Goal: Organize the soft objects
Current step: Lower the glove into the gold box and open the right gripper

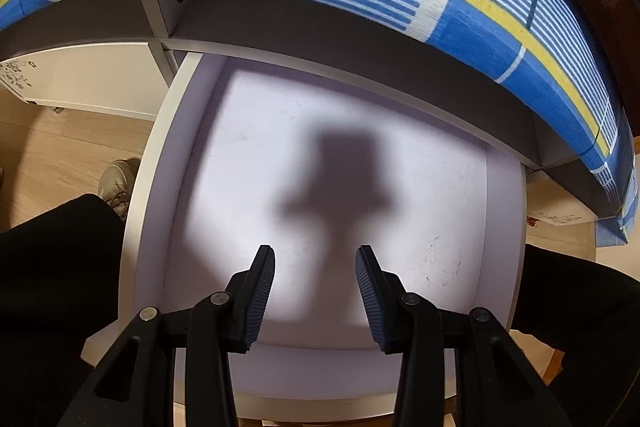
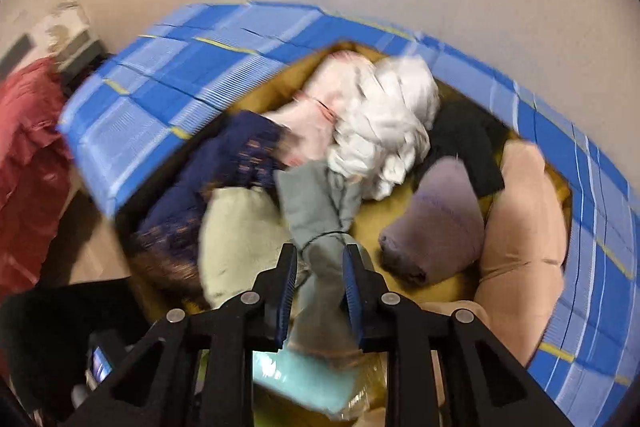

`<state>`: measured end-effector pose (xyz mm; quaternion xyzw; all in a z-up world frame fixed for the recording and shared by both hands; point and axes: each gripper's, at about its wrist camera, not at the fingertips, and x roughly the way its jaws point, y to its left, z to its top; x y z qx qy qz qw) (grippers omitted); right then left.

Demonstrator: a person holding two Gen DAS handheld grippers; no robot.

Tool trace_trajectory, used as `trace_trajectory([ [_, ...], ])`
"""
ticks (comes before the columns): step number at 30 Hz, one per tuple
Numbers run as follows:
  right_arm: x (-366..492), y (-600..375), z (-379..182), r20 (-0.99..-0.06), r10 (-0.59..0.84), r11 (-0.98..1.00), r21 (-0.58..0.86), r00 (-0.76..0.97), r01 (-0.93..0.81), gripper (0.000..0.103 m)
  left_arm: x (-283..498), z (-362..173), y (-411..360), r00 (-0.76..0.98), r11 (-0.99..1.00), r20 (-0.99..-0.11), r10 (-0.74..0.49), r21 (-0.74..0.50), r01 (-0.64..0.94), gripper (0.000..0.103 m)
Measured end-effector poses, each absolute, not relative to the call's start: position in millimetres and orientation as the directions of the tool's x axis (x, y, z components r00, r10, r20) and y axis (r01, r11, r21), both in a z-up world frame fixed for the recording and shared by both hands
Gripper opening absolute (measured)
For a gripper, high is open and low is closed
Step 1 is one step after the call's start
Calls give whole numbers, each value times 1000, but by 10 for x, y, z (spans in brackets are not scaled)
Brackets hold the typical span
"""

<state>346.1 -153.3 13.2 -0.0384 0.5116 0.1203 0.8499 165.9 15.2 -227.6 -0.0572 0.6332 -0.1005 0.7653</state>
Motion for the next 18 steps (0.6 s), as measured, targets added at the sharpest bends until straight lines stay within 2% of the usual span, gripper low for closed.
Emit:
trace_trajectory([
  [2, 3482, -1523, 35, -888, 200, 965, 104, 415, -241, 24, 1652, -2266, 166, 176, 973, -958, -228, -217, 78, 42],
  [6, 3293, -1843, 322, -827, 292, 955, 227, 480, -189, 24, 1660, -2235, 151, 183, 970, -954, -240, -230, 73, 42],
  [10, 3037, -2145, 518, -844, 172, 985, 136, 508, -106, 24, 1654, -2180, 109, 198, 969, -950, -242, -228, 89, 42],
  [13, 2956, -2227, 394, -899, 75, 997, 67, 432, -34, 24, 1648, -2151, 113, 215, 971, -947, -237, -220, 98, 42],
  [16, 2942, -2232, 150, -932, 120, 992, 126, 343, -3, 24, 1649, -2112, 149, 236, 973, -945, -228, -212, 92, 42],
  [18, 2974, -2190, 36, -932, 103, 994, 111, 349, 3, 24, 1651, -2093, 177, 246, 973, -942, -229, -215, 85, 42],
])
